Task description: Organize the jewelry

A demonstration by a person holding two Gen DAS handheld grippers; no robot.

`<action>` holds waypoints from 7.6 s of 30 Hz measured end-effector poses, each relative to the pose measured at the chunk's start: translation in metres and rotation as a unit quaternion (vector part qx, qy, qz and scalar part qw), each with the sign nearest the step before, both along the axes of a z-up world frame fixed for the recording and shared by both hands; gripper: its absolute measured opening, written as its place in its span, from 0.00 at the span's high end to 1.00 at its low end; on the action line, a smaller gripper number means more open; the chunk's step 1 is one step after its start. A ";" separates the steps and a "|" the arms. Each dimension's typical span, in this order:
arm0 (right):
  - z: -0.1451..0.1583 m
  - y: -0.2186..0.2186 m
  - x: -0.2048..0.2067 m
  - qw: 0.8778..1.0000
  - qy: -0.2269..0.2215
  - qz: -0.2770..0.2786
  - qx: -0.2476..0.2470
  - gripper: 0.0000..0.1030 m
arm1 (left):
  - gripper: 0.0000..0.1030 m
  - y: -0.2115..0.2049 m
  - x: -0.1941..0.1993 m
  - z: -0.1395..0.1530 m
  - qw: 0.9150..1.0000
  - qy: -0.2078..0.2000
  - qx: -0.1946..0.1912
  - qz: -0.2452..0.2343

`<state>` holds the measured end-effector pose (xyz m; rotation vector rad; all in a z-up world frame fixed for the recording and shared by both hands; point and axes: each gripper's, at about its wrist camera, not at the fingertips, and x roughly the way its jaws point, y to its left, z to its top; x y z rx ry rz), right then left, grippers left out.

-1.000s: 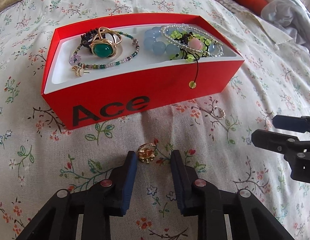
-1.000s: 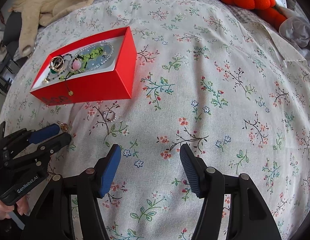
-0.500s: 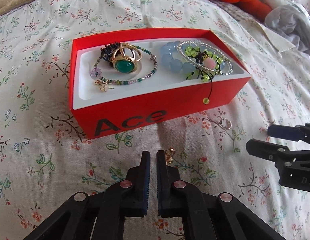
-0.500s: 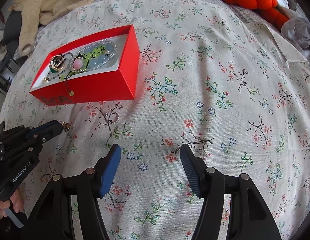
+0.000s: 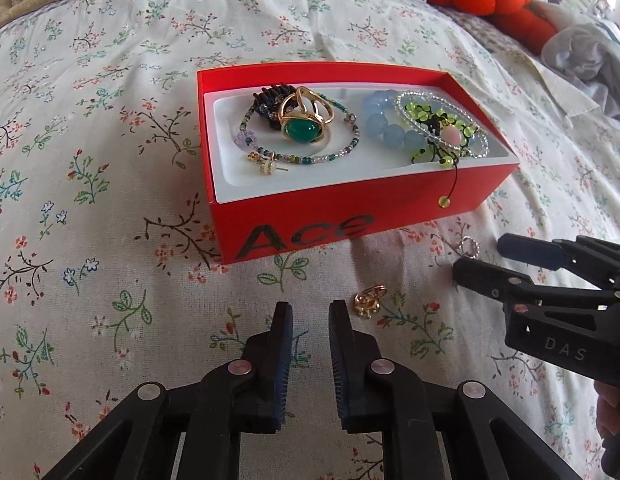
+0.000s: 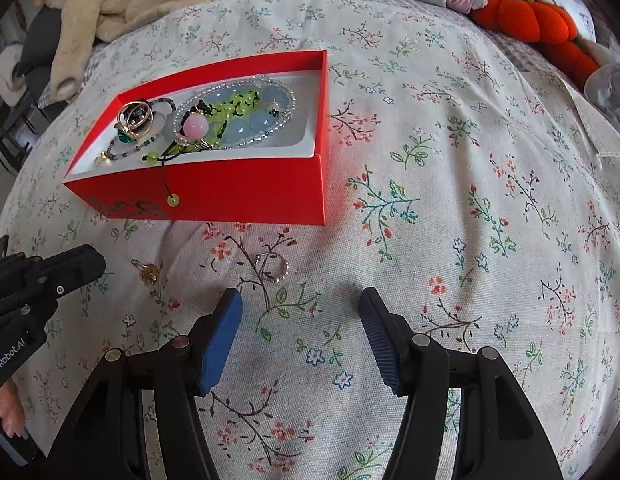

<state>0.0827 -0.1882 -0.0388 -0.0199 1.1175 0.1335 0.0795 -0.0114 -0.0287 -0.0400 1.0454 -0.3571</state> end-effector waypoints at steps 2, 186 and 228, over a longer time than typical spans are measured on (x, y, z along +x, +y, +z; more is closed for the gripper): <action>-0.001 0.003 0.003 1.000 -0.009 0.005 -0.001 0.50 | 0.77 -0.001 -0.001 0.000 1.000 0.000 0.002 -0.003; 0.077 0.015 -0.056 0.997 -0.046 -0.052 -0.042 0.12 | 0.03 0.028 -0.031 0.050 0.988 -0.044 0.127 0.075; 0.074 0.015 -0.056 0.997 -0.042 -0.055 -0.043 0.12 | 0.03 0.022 -0.033 0.048 0.989 -0.040 0.125 0.065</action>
